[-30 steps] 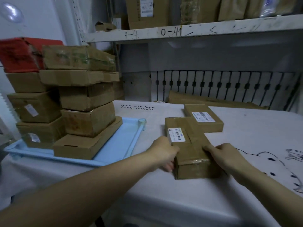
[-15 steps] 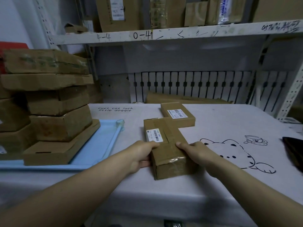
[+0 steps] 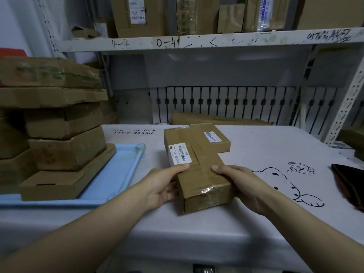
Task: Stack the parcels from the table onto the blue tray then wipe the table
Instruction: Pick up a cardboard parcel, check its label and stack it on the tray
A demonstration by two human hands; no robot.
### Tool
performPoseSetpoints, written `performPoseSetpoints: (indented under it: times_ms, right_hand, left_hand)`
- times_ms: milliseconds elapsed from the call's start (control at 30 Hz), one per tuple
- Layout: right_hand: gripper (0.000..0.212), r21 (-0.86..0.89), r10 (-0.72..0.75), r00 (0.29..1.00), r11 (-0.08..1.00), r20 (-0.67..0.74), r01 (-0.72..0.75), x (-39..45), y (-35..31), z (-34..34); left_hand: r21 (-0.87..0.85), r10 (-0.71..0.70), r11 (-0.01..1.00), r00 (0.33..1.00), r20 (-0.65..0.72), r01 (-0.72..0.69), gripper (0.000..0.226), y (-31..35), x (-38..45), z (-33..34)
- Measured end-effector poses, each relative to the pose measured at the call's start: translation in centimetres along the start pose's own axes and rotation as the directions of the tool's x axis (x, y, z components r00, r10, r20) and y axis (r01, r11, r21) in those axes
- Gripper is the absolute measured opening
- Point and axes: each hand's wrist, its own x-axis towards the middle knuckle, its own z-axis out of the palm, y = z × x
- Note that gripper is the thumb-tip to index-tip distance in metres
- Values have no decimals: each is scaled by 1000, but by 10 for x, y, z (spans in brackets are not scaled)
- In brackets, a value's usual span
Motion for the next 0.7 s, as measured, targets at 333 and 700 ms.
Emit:
performPoseSetpoints:
  times_ms: [333, 700]
  right_hand:
    - [55, 156, 33, 997, 987, 65, -43, -1, -1, -3]
    - [48, 329, 48, 993, 941, 106, -81, -7, -7, -5]
  left_hand:
    - [73, 153, 984, 982, 110, -162, 45, 16, -9, 3]
    - [71, 205, 972, 957, 205, -223, 61, 19, -22, 7]
